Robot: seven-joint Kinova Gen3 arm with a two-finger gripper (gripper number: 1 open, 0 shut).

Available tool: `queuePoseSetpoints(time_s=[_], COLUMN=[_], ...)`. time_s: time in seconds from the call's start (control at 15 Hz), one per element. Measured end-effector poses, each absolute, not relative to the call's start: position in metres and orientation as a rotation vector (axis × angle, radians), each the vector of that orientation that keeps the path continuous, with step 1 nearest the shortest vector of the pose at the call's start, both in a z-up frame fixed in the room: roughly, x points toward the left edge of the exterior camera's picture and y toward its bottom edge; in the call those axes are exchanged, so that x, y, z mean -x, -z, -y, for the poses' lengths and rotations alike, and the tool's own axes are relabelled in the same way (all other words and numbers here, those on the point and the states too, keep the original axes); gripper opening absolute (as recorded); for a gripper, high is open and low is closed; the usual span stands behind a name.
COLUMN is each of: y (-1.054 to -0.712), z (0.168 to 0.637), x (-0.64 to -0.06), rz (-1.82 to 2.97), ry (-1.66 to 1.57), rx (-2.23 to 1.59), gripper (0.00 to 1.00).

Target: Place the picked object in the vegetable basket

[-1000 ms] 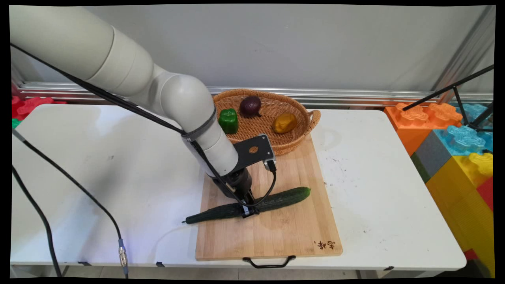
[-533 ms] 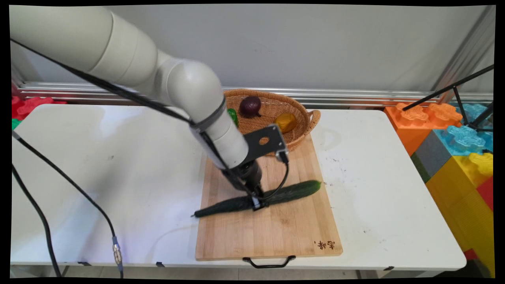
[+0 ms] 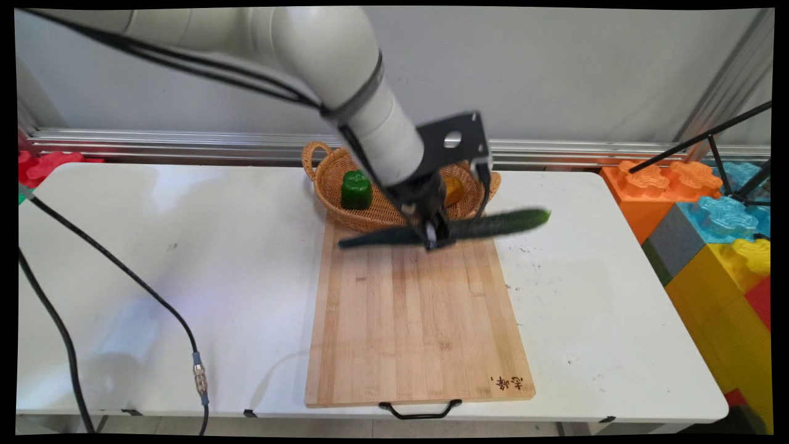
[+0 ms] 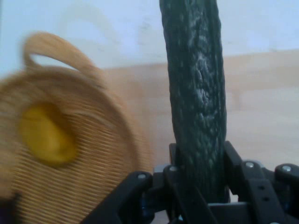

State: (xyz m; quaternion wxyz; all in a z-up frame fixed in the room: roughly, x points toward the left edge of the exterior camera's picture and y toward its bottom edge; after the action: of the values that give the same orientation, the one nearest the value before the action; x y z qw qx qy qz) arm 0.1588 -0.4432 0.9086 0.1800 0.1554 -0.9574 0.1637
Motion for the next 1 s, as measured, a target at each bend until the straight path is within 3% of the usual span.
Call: queuePoseSetpoints(time_s=[0.27, 0.87, 0.93, 1.0], y=[-0.913, -0.858, -0.854, -0.851], z=[0.480, 0.539, 0.542, 0.545], x=[-0.172, -0.223, -0.228, -0.232], rz=[2.679, 2.639, 2.635, 2.630], ry=[-0.612, -0.611, -0.606, -0.598], rx=[-0.389, -0.419, -0.420, -0.416], gripper=[0.00, 0.00, 1.00, 1.00])
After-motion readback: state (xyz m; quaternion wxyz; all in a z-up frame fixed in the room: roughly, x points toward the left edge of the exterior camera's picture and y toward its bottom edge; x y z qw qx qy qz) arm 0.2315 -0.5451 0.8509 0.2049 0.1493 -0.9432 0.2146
